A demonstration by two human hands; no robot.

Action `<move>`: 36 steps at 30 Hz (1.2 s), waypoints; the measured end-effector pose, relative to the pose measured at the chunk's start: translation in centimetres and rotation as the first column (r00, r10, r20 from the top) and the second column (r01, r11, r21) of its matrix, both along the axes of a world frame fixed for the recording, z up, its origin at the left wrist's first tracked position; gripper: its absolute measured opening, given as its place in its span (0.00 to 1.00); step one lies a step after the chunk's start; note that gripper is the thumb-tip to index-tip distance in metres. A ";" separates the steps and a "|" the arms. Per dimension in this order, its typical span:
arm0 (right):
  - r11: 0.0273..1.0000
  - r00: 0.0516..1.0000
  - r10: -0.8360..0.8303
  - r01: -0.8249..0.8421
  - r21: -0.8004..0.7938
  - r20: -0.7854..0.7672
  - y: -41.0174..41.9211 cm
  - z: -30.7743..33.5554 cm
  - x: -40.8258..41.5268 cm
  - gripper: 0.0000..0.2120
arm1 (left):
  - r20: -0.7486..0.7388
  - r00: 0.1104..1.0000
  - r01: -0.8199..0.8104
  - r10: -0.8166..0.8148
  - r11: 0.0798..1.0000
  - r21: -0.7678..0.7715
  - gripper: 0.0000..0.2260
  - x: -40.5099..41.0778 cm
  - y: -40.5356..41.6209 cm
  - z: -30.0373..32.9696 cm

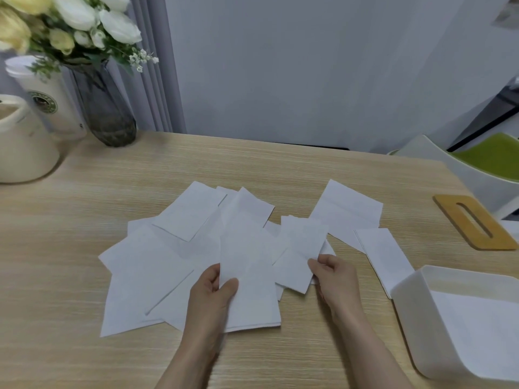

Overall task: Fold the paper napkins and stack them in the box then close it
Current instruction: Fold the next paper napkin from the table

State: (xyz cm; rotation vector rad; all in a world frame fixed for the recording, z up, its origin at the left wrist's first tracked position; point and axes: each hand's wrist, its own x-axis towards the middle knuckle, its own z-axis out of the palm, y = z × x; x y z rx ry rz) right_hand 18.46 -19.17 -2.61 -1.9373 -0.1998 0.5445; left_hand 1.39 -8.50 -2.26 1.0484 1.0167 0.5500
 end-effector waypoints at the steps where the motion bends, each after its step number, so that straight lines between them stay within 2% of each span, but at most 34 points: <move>1: 1.000 1.000 -0.003 0.003 -0.009 0.021 -0.5 0.1 0.2 0.04 | 0.008 1.000 0.001 -0.001 1.000 -0.008 0.11 0.0 0.0 0.0; 6: 1.000 0.993 0.001 -0.002 0.003 0.122 -3.2 1.4 1.2 0.07 | 0.048 0.999 0.020 -0.017 0.996 -0.081 0.11 0.4 -0.2 -0.1; 14: 0.989 1.000 0.012 -0.009 0.146 -0.018 -5.2 3.0 1.7 0.10 | 0.027 0.995 0.097 -0.094 0.986 -0.138 0.13 1.3 -0.7 -0.8; 20: 0.964 0.965 0.240 -0.224 0.144 -0.105 -3.0 2.6 -1.3 0.11 | 0.081 0.991 0.121 -0.108 0.977 -0.175 0.13 1.0 -0.3 -0.8; 23: 0.949 0.945 0.301 -0.284 0.136 -0.127 -1.7 1.6 -3.0 0.10 | 0.097 0.991 0.113 -0.096 0.976 -0.185 0.12 0.9 -0.2 -0.9; 32: 0.952 0.947 0.300 -0.289 0.099 -0.116 -0.5 1.0 -4.1 0.09 | 0.056 0.991 0.129 -0.123 0.985 -0.116 0.13 1.0 -0.4 -0.8; 36: 0.955 0.949 0.294 -0.285 0.085 -0.116 -0.6 0.8 -4.2 0.08 | 0.066 0.991 0.127 -0.119 0.983 -0.131 0.10 1.0 -0.5 -1.2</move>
